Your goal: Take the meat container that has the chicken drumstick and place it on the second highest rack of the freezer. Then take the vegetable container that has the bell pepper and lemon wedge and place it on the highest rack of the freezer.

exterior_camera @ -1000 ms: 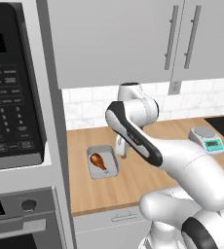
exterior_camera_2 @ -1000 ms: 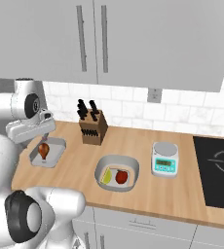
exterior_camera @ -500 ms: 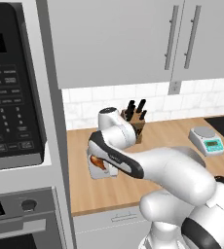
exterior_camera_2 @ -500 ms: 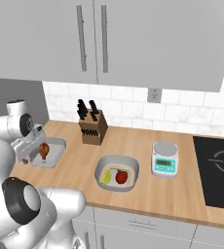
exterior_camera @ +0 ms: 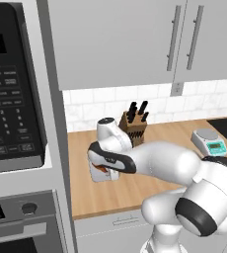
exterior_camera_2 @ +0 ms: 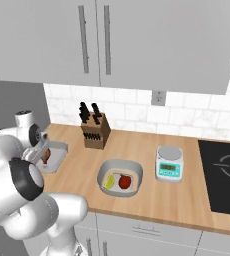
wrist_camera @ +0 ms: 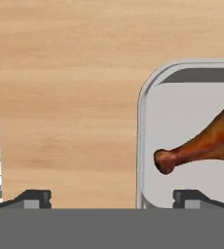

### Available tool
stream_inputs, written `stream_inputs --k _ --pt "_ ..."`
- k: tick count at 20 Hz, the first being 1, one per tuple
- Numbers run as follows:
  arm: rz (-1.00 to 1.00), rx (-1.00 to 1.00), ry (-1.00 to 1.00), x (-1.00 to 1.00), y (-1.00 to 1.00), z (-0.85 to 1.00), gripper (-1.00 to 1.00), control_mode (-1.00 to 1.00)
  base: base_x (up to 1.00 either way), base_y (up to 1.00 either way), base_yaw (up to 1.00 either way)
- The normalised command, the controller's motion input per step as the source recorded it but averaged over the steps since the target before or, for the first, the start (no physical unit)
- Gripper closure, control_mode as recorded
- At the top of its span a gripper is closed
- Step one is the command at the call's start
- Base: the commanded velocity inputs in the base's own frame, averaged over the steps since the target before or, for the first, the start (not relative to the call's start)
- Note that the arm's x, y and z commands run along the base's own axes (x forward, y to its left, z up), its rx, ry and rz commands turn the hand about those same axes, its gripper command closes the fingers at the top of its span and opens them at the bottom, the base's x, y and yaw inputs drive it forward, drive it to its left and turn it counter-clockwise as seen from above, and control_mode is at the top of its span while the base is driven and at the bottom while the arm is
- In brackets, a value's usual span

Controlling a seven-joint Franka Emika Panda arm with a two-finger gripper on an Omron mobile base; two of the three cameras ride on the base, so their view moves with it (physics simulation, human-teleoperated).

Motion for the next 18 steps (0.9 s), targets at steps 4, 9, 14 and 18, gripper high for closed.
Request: stream_inputs --k 4,9,14,18 --pt "0.00 0.00 -0.08 0.25 0.00 -0.14 -1.00 -1.00 0.00 0.00 0.00" --pt "0.00 0.00 -0.08 0.22 0.00 -0.22 -1.00 -1.00 0.00 0.00 0.00" --pt "0.00 0.00 -0.07 0.14 0.00 -0.37 -1.00 -1.00 0.00 0.00 0.00" --pt "0.00 0.00 -0.04 0.10 0.00 -0.33 -1.00 -1.00 0.00 0.00 0.00"
